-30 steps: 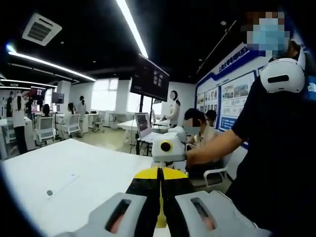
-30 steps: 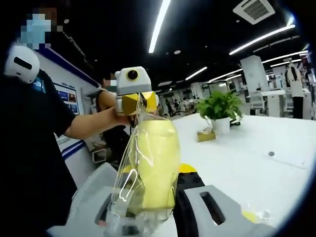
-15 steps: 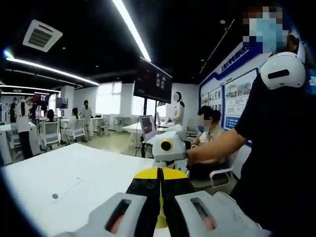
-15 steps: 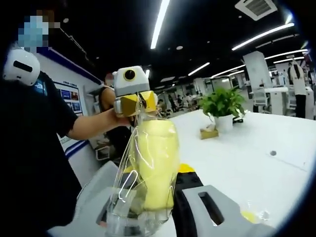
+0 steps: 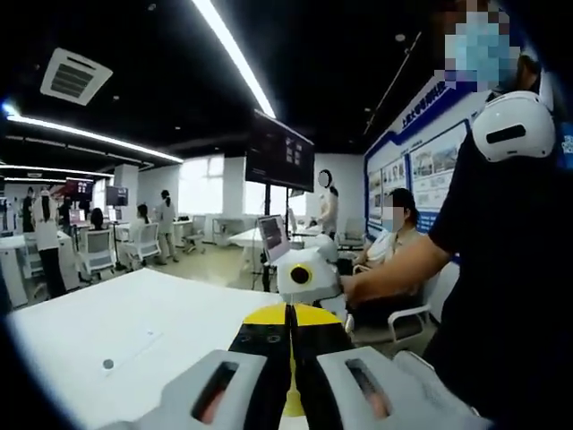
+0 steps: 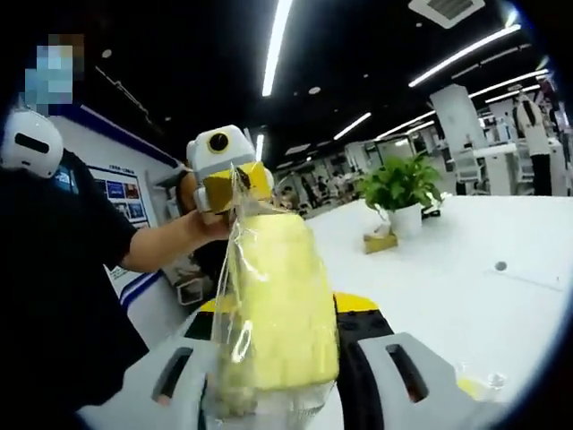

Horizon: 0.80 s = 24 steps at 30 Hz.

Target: Compare the silicone blocks by pressing each to a similar depth, holding the contact briefly, and releasing to observe deformation and rebound differences across the visible hardness samples.

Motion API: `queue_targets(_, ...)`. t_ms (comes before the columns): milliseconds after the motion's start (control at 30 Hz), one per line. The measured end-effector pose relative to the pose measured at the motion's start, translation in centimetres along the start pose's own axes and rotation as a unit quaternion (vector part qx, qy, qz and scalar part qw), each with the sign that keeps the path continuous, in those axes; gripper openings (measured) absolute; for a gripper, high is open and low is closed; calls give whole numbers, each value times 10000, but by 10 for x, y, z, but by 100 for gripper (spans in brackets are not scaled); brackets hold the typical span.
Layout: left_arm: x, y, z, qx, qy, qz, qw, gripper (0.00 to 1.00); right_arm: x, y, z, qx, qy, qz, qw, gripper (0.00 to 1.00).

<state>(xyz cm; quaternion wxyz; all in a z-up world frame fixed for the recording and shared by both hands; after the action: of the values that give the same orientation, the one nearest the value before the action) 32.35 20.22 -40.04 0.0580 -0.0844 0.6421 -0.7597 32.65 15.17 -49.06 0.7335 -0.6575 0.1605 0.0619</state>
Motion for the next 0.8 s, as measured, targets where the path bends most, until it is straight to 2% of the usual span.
queue_targets(67,-1,-1,-1,76,-19,-77,9999,0,4,1,1,71,156,-183,9997,61)
queue_targets(100,-1,-1,-2,87,-29,-77,9999,0,4,2,1,70,170,-140,9997,66)
queue_targets(167,-2,0,-3,49,-61,-66,9999,0,6,2,1,95,232,10,9997,69)
queue_targets(233,-3,1,-4,37,-76,-79,9999,0,6,-1,2,261,233,9,9994,70)
queue_targets(333,-4,1,-6,73,-114,-105,9999,0,10,-8,3,582,465,-154,9971,84)
queue_targets(400,-8,0,-9,149,-219,-133,9996,0,12,-9,3,639,563,-119,9963,96)
queue_targets(467,-14,-1,-11,312,-412,-182,9985,0,15,-7,1,561,687,-41,9961,96)
queue_targets(500,-14,-1,-13,330,-410,-272,9982,0,16,-6,0,537,732,-71,9958,96)
queue_targets(567,-20,-2,-17,483,-601,-329,9965,0,20,-8,-3,617,828,-201,9945,96)
queue_targets(667,-21,-3,-21,602,-689,-426,9949,0,19,-11,-10,729,898,-110,9932,96)
queue_targets(800,-25,-2,-24,659,-778,-460,9937,0,24,-16,-20,771,1144,-385,9897,96)
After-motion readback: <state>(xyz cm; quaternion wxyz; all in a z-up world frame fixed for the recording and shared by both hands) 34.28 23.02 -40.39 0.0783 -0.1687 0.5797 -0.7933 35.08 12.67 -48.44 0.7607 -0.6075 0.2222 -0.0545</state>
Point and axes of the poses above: the point that each gripper's makers call its tool centre point, and the gripper's own axes: z roughly forward along the fingers, x roughly to its right, y roughly out of its underside, the point moved 4 cm from there along -z, roughly backward along the fingers, and after that the axes turned 9 degrees about x, right-handed, at the moved point
